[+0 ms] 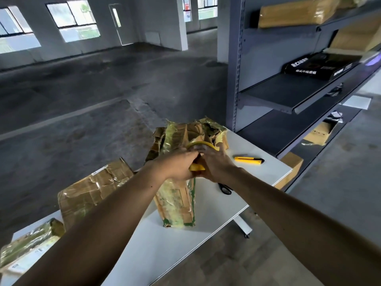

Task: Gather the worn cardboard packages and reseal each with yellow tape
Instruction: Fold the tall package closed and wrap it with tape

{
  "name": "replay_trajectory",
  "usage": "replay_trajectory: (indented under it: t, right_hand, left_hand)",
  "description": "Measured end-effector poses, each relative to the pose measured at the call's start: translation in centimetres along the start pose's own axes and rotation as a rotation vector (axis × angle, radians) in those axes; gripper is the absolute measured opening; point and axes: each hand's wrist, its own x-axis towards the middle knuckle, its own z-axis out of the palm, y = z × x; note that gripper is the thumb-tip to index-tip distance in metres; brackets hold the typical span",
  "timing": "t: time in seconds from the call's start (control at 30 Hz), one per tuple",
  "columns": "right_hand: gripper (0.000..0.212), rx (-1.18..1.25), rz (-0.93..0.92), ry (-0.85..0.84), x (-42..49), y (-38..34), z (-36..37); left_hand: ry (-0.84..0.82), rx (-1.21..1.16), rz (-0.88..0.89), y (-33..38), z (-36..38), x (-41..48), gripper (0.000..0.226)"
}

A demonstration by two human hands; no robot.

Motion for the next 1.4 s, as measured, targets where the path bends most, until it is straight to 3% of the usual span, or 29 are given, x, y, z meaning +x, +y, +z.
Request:
replay_trajectory:
  t: [0.13, 0.3, 0.53, 0.67, 0.8, 0.9, 1.07, 1.2, 1.4]
  right_hand:
    - [0.067, 0.031, 0.037, 0.027, 0.3, -0.2, 0.8]
    - [0.071, 0.118, 0.037, 0.13, -0.7, -0.1, 1.1]
    - [0.069, 0.44, 0.047, 0.295, -2.8, 2.5, 1.5]
    - [0.05, 0.537, 0.096, 0.323, -2.9, 4.3, 3.0]
    - [0.033, 0.762, 0.182, 0.516, -2.3, 5.2, 4.1]
    - [0.03, 0.683, 0.383, 0.325, -1.1, 8.2, 6.7]
    - [0.034, 0.567, 0.421, -0.08, -0.5, 11.1, 12.4]
    - [0.035, 0.503, 0.391, -0.211, 0.5, 11.1, 16.9]
    - [0.039, 0.437, 0.374, -0.245, 2.1, 11.5, 21.3]
  left_hand:
    - [-0.006, 0.124, -0.032, 0.8, -1.0, 0.4, 0.027]
    - [0.031, 0.266, -0.015, 0.3, -0.9, 0.5, 0.026]
    - [0.125, 0.139, 0.047, -0.8, 0.3, 0.8, 0.029]
    - [0.203, 0.117, 0.041, -0.1, 0.7, 1.5, 0.037]
    - [0.225, 0.118, -0.015, 0.4, 0.8, 2.1, 0.038]
    - [0.25, 0.151, -0.019, 0.7, 1.1, 2.5, 0.039]
    - [0.284, 0.164, -0.006, 1.1, 2.0, 3.3, 0.036]
    - [0.273, 0.177, -0.015, 0.6, 2.3, 3.3, 0.034]
    - [0.28, 0.191, -0.035, 0.5, 2.3, 3.1, 0.035]
